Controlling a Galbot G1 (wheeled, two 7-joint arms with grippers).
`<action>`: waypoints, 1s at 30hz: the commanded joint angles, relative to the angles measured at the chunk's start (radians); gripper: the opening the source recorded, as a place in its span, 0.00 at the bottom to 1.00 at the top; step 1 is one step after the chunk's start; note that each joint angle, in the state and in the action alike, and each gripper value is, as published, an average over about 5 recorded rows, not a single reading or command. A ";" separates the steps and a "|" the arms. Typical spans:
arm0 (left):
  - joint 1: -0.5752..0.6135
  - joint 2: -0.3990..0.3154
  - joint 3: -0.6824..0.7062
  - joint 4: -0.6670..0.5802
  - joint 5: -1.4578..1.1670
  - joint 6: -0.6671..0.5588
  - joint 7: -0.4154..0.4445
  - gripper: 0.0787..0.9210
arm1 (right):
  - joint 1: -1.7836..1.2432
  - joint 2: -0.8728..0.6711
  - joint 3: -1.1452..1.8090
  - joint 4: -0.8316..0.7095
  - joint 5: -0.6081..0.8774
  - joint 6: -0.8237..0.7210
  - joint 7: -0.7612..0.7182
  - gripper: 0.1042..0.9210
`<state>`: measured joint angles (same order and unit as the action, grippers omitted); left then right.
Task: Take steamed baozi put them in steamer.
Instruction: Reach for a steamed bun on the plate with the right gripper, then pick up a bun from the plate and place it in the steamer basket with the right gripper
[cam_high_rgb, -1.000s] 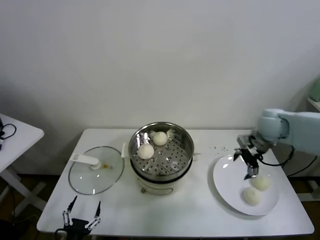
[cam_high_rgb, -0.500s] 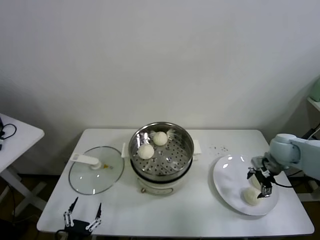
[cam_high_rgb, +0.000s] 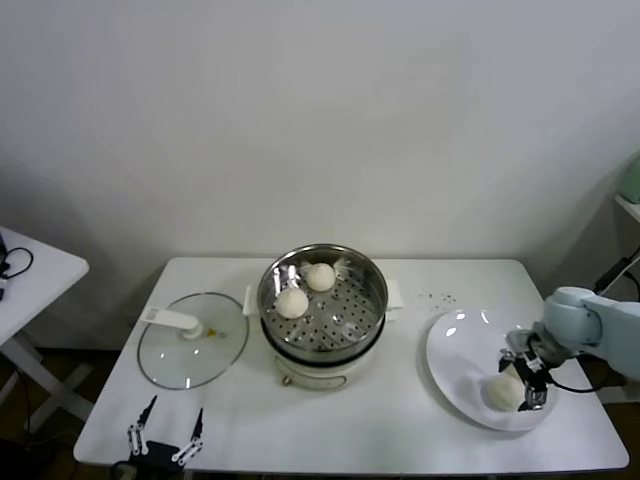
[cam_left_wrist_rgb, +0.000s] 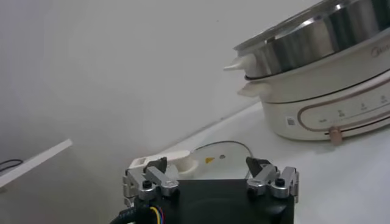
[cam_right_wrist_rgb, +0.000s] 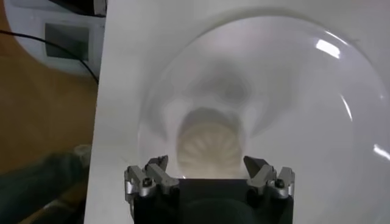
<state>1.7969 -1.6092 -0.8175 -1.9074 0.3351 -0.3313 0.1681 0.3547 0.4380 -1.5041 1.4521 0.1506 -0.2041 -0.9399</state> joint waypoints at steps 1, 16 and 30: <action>0.000 -0.049 0.003 0.003 0.004 -0.001 0.000 0.88 | -0.082 -0.010 0.071 -0.008 -0.020 -0.001 0.006 0.88; -0.005 -0.049 0.006 0.007 0.013 -0.005 -0.001 0.88 | -0.090 -0.006 0.097 -0.015 -0.031 0.005 0.008 0.85; 0.010 -0.049 0.010 -0.013 0.024 -0.003 -0.003 0.88 | 0.145 0.025 -0.049 0.048 -0.030 0.050 -0.013 0.74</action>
<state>1.8023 -1.6092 -0.8076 -1.9110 0.3576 -0.3354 0.1640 0.3519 0.4487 -1.4592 1.4649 0.1197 -0.1793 -0.9396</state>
